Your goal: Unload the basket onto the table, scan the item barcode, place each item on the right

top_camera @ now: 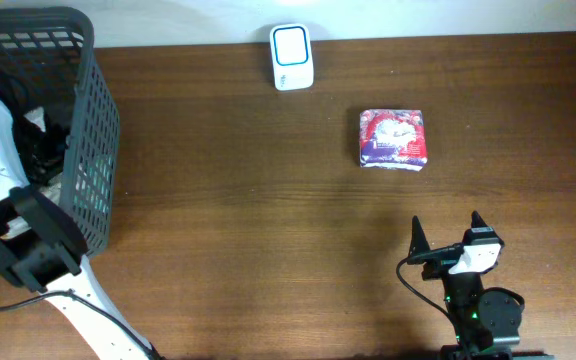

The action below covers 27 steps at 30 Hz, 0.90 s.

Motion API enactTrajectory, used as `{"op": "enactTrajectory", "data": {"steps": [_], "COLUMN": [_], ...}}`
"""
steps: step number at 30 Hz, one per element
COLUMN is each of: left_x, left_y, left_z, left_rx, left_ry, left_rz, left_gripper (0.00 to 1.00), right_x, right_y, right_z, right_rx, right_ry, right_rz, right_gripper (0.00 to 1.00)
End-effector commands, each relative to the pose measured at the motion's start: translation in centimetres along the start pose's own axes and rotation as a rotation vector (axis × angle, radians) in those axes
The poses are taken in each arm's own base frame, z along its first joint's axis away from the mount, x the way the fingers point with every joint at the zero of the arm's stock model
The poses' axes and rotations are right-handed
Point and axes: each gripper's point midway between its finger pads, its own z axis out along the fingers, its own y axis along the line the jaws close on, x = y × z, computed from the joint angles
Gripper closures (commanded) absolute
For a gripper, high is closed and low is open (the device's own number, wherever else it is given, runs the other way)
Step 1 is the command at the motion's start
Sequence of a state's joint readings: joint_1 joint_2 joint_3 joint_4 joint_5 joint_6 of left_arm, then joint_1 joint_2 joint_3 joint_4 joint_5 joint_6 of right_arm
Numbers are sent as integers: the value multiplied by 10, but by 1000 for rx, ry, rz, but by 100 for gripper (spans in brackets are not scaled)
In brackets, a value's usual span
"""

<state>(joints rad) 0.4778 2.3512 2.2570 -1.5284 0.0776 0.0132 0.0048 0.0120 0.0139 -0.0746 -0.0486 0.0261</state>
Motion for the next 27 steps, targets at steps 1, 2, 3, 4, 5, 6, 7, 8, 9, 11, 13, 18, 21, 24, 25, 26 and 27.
{"op": "enactTrajectory", "data": {"steps": [1, 2, 3, 4, 5, 6, 7, 8, 9, 11, 13, 18, 21, 24, 25, 26, 27], "left_x": [7, 8, 9, 10, 11, 12, 14, 15, 15, 16, 15, 4, -5, -14, -16, -18, -21], "left_y": [-7, -6, -6, -6, -5, -5, -4, -3, -2, 5, 9, -3, -14, -23, -24, -24, -24], "left_z": [23, 27, 32, 36, 41, 46, 52, 57, 61, 66, 66, 66, 60, 45, 39, 34, 28], "left_rx": [60, 60, 59, 60, 60, 60, 57, 57, 50, 14, -13, 58, 117, 163, 169, 168, 168], "left_ry": [49, 54, 60, 66, 72, 77, 83, 87, 88, 94, 89, 40, 4, -33, -43, -53, -64], "left_rz": [63, 63, 62, 61, 61, 60, 60, 59, 59, 60, 62, 63, 65, 63, 61, 58, 59], "left_gripper": [27, 28, 28, 29, 29, 29, 30, 30, 30, 30, 35, 57, 84, 100, 100, 100, 100], "right_x": [3, 3, 3, 3, 3, 3, 3, 3, 3, 3, 3, 3, 3, 3, 3, 3, 3], "right_y": [0, 0, 0, 0, 0, 0, 0, 0, 0, 0, 0, 0, 0, 0, 0, 0, 0], "right_z": [0, 0, 0, 0, 0, 0, 0, 0, 0, 0, 0, 0, 0, 0, 0, 0, 0], "right_rx": [1, 1, 1, 1, 1, 1, 1, 1, 1, 1, 1, 1, 1, 1, 1, 1, 1], "right_ry": [5, 5, 5, 5, 5, 5, 5, 5, 5, 5, 5, 5, 5, 5, 5, 5, 5], "right_rz": [4, 4, 4, 4, 4, 4, 4, 4, 4, 4, 4, 4, 4, 4, 4, 4, 4], "right_gripper": [1, 1, 1, 2, 1, 1, 1, 1, 1, 1, 1, 1, 1, 1, 1, 1, 1]}}
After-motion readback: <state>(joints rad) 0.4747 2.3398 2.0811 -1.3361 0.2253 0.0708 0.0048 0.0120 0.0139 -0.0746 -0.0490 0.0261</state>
